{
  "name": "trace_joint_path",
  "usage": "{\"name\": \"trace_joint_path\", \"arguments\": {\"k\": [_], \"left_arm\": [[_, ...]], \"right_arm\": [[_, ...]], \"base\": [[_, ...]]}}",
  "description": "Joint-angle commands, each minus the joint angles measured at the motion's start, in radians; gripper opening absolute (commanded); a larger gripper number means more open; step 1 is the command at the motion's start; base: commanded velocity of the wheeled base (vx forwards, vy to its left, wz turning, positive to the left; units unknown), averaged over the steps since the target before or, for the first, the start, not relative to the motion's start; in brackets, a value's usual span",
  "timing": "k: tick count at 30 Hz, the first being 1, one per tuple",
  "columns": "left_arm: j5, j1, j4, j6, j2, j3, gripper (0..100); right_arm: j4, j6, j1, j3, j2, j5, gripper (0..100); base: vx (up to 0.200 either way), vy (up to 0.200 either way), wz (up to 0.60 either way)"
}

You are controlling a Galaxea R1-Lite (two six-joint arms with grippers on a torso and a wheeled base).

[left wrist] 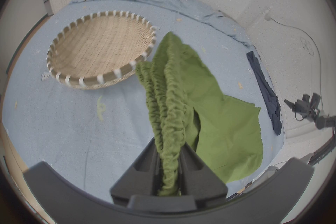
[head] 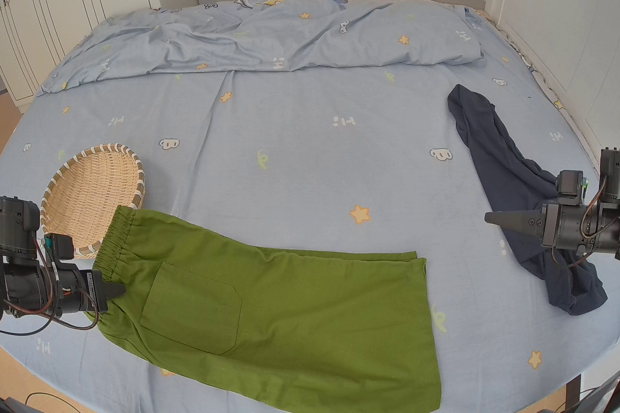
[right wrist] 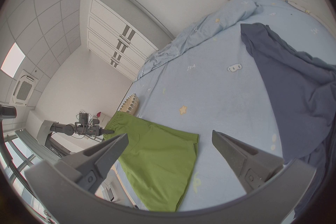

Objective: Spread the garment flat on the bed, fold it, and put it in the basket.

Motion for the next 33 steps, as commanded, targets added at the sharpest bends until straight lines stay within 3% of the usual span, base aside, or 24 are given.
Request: {"name": "trace_joint_path", "arguments": {"k": [1,3,4,5,8,9,11,16,23,29,33], "left_arm": [[0.078,-0.136,0.042,-0.003,-0.059,-0.055,0],[0.082,-0.142,0.045,-0.003,-0.059,-0.056,0],[0.193,-0.241,0.119,-0.031,-0.065,-0.104,0],[0.231,-0.285,0.147,-0.059,-0.065,-0.137,0],[0.272,-0.356,0.190,-0.128,-0.065,-0.207,0],[0.272,-0.356,0.190,-0.128,-0.065,-0.207,0],[0.272,-0.396,0.222,-0.143,-0.070,-0.246,0],[0.271,-0.506,0.234,-0.155,-0.076,-0.279,0],[0.277,-0.659,0.236,-0.206,-0.068,-0.309,0],[0.277,-0.817,0.237,-0.325,0.084,-0.438,0],[0.277,-0.919,0.231,-0.342,0.140,-0.446,0]], "right_arm": [[0.001,0.009,0.013,-0.020,-0.020,-0.006,100],[0.001,0.009,0.012,-0.020,-0.020,-0.006,100],[0.001,0.009,0.006,-0.020,-0.022,-0.006,100],[0.003,0.009,0.009,-0.018,-0.023,-0.006,100],[0.018,0.011,0.035,-0.011,-0.028,-0.005,100],[0.018,0.011,0.035,-0.011,-0.028,-0.005,100],[0.059,0.011,0.136,-0.001,-0.028,-0.014,100],[0.065,0.003,0.239,0.022,-0.011,-0.121,100],[0.067,0.006,0.253,0.025,-0.005,-0.129,100],[0.072,0.009,0.251,0.025,-0.009,-0.132,100],[0.073,0.009,0.245,0.023,-0.012,-0.133,100]], "base": [[0.000,0.000,0.00],[0.000,0.000,0.00],[0.000,0.000,0.00],[0.000,0.000,0.00],[0.000,0.000,0.00],[0.000,0.000,0.00],[0.000,0.000,0.00],[0.000,0.000,0.00],[0.000,0.000,0.00],[0.000,0.000,0.00],[0.000,0.000,0.00]]}}
